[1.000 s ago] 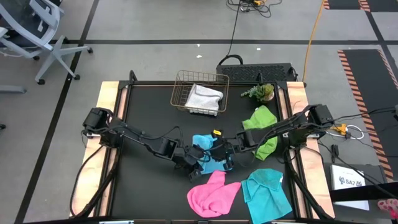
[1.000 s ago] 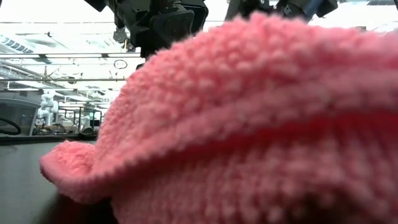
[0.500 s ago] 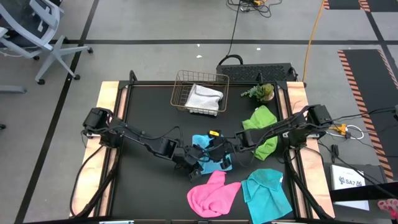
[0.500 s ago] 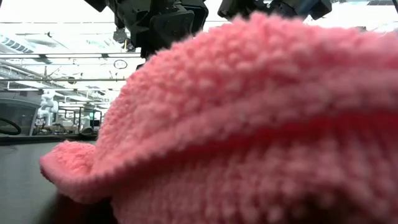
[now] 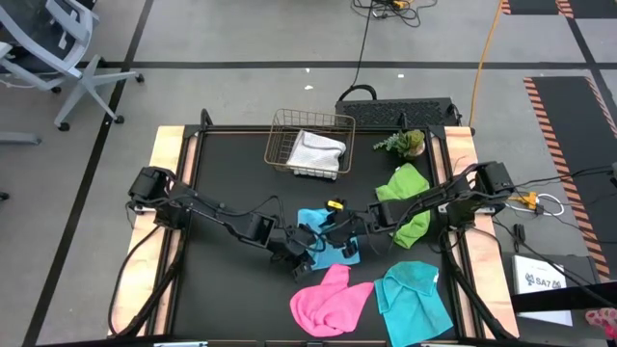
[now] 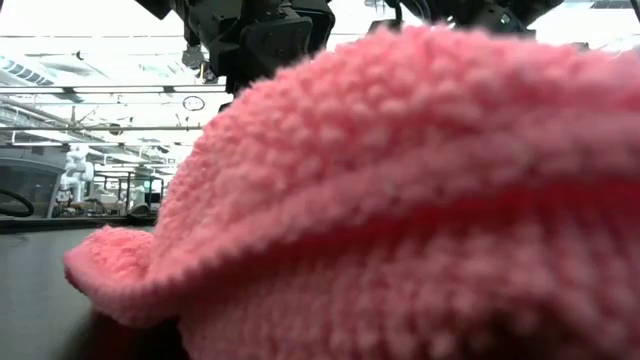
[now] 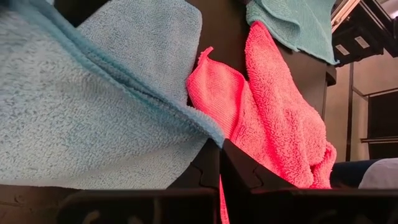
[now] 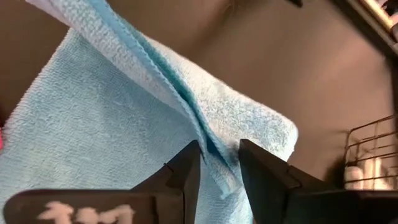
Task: Fold microfiber towels
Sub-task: Fold the top blue microfiber cloth
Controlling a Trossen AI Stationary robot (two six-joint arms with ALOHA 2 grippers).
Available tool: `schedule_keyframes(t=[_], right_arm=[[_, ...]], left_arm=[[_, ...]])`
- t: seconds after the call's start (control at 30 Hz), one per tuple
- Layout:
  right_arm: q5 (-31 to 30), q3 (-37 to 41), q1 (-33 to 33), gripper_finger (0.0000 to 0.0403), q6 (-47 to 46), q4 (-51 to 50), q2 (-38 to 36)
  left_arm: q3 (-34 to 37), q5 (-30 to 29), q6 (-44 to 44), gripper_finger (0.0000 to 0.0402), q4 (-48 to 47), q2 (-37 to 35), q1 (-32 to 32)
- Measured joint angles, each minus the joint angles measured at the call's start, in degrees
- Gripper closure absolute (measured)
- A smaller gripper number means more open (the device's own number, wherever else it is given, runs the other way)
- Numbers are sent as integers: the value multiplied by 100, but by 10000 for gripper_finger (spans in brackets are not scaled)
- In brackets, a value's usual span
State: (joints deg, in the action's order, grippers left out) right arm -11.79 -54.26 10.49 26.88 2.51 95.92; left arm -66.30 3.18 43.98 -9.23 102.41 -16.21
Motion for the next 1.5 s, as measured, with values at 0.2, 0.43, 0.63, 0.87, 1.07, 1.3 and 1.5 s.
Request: schedule_keyframes(t=[0.2,0.43,0.63,0.87,1.07,1.3,1.5], right_arm=[[-25,-16,-72,314,362,372,2],[-445,-50,-114,396,933,137,2],[-495,-55,-119,398,1252,-206,-4],[-939,-55,-199,401,1729,-476,-137],[-918,-55,-318,402,1379,-1111,-598],[-773,-52,-357,402,918,-1885,-935],[-719,-44,-244,402,538,-2346,-939]], left_arm=[[0,0,23,400,24,0,0],[0,-35,18,400,308,0,13],[7,-145,-19,400,490,0,99],[7,-287,-84,401,550,2,241],[7,-348,-218,401,1068,2,376],[-4,-228,-189,401,1768,373,489],[-37,-76,-29,401,2289,802,498]])
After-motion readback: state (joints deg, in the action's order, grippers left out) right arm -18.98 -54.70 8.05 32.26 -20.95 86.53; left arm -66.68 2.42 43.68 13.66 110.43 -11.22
